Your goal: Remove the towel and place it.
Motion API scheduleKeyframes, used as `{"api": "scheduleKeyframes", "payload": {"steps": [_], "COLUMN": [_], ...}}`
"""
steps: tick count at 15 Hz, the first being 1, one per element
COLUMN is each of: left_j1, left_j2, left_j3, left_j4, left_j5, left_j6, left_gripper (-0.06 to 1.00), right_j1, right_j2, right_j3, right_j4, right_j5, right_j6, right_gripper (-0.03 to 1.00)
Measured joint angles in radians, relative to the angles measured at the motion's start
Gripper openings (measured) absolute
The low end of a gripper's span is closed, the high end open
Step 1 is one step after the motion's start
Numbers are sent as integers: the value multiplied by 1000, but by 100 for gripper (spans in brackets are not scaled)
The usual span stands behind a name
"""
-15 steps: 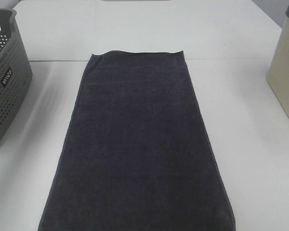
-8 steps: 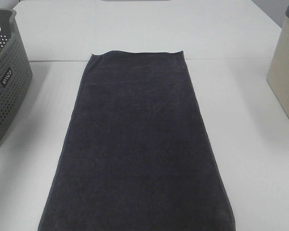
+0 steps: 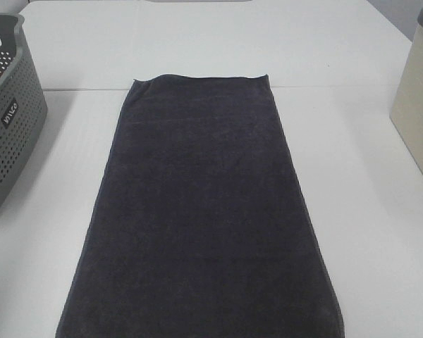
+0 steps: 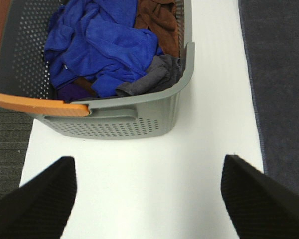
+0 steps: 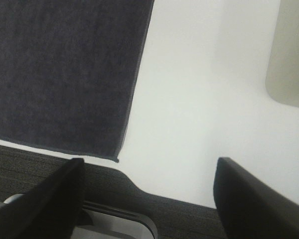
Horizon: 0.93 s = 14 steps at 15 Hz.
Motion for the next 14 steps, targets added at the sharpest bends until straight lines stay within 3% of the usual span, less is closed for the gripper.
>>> {"api": "scheduleKeyframes", "payload": {"steps": [4,9,12,14], "left_j1": [0,0,0,0], "left_j2": [-330,-676,-708,-710], "left_j3": [195,339,371,391], "left_j4": [22,-1,-29,-84], "left_j5": [-3,50,75,21], "left_j6": [0,0,20,48], "left_gripper": [75,75,75,75], "right_j1": [0,0,0,0], "right_j2": [-326,-606,-680,-680], "right_j3": [211,329,369,377], "right_j4": [0,0,0,0], "right_j5": [-17,-55,-128,-148], "right_j6": [-12,-101,-116,-117], "right_gripper": [70,70,70,70]}}
